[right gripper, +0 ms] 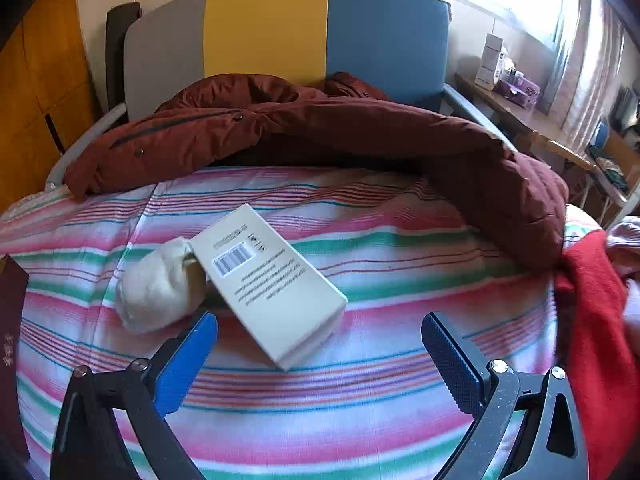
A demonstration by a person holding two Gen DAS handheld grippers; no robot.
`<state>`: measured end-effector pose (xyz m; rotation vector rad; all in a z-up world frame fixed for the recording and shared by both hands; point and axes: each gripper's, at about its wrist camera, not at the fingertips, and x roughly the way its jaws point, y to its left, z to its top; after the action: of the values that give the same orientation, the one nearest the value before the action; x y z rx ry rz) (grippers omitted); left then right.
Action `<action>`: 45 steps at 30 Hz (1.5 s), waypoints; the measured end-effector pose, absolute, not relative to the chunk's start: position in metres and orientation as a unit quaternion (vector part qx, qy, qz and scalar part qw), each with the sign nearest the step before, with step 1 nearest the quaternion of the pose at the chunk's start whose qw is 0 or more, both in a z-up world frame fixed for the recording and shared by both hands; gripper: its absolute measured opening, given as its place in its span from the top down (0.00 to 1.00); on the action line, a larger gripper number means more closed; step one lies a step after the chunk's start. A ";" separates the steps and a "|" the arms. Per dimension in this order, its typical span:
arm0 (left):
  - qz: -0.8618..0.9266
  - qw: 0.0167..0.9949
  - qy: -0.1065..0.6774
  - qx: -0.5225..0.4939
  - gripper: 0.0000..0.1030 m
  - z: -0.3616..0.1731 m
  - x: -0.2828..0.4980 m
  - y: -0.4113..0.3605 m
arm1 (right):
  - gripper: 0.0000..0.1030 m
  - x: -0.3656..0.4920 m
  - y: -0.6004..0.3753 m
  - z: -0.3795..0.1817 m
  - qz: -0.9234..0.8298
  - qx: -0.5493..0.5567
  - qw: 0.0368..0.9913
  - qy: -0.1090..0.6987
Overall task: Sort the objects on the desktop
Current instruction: 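Move both open tools back toward the white box and white sock, then grasp the white barcode box with the right tool while the left tool grasps the white sock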
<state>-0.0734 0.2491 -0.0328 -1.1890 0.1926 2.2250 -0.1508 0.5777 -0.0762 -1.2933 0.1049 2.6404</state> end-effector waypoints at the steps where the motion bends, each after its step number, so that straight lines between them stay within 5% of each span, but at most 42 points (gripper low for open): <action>1: 0.838 0.300 0.070 -0.450 0.42 -0.034 -0.078 0.253 | 0.00 -0.153 0.579 -0.078 0.894 -0.436 0.096 0.038; 16: 0.818 0.299 0.059 -0.487 0.42 -0.057 -0.112 0.296 | 0.02 -0.176 0.562 -0.098 0.897 -0.441 0.030 0.010; 21: 0.816 0.298 0.058 -0.491 0.42 -0.059 -0.118 0.301 | 0.32 -0.177 0.566 -0.097 0.891 -0.454 0.009 0.027; 24: 0.817 0.297 0.059 -0.491 0.42 -0.059 -0.124 0.305 | 0.38 -0.177 0.564 -0.096 0.884 -0.466 -0.006 0.031; 27: 0.817 0.298 0.065 -0.490 0.42 -0.059 -0.131 0.313 | 0.34 -0.175 0.563 -0.093 0.884 -0.466 -0.013 0.034; 30: 0.819 0.304 0.072 -0.482 0.41 -0.057 -0.139 0.323 | 0.07 -0.172 0.564 -0.092 0.890 -0.455 0.005 0.022; 40: 0.818 0.333 0.112 -0.455 0.38 -0.060 -0.158 0.366 | 0.09 -0.175 0.564 -0.096 0.897 -0.442 0.025 0.024; 45: 0.803 0.353 0.092 -0.471 0.35 -0.068 -0.180 0.381 | 0.37 -0.176 0.561 -0.094 0.896 -0.444 0.012 0.028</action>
<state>-0.1795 0.3808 -0.0684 -1.2179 0.2371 2.0771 -0.1762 0.5607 -0.0938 -1.3837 0.0878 2.7917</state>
